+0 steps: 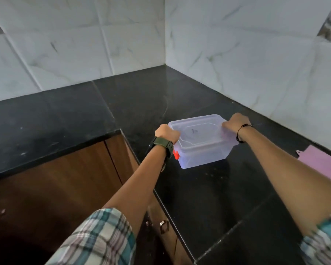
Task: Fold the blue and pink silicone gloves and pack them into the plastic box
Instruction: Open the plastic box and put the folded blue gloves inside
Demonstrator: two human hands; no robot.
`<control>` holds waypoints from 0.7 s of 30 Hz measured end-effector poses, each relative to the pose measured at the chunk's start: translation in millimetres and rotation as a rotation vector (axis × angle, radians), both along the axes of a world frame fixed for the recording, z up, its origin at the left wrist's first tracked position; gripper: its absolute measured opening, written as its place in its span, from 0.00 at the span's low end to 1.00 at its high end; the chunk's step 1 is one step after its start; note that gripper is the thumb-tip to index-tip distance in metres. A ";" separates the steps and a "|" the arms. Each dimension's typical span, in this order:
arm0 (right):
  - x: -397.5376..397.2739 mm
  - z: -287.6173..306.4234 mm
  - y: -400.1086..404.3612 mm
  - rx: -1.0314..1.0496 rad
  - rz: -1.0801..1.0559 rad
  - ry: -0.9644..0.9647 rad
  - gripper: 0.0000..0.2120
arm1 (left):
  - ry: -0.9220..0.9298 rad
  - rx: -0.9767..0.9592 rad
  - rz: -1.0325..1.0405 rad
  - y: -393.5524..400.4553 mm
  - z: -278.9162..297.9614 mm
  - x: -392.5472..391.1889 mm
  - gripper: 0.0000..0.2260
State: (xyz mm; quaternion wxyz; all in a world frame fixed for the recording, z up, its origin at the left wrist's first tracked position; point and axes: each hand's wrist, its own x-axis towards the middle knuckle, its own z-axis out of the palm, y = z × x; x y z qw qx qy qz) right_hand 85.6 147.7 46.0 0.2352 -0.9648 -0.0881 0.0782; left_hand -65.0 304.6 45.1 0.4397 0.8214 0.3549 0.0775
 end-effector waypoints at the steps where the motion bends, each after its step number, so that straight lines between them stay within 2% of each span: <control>1: 0.3 0.6 -0.5 0.005 -0.008 0.007 0.17 | 0.000 -0.027 0.017 0.2 -0.7 2.3 0.12; 5: -2.6 10.4 -21.1 0.022 -0.067 -0.017 0.17 | 0.007 -0.097 0.021 -4.9 -1.3 11.9 0.04; 10: -19.3 30.4 -81.4 0.033 -0.167 -0.006 0.13 | -0.025 -0.116 -0.094 -33.3 -2.6 40.9 0.12; 15: -47.0 30.7 -150.1 -0.015 -0.315 0.022 0.06 | -0.022 -0.143 -0.301 -83.9 -0.2 72.8 0.11; 17: -57.3 25.2 -169.8 0.006 -0.389 0.031 0.05 | -0.022 -0.184 -0.363 -102.4 2.5 79.5 0.06; 20: -69.0 19.6 -188.3 0.066 -0.484 0.023 0.09 | -0.006 -0.240 -0.434 -122.4 2.8 89.5 0.18; 21: -72.4 19.6 -192.0 0.083 -0.507 0.013 0.12 | -0.004 -0.227 -0.451 -127.7 4.5 90.0 0.18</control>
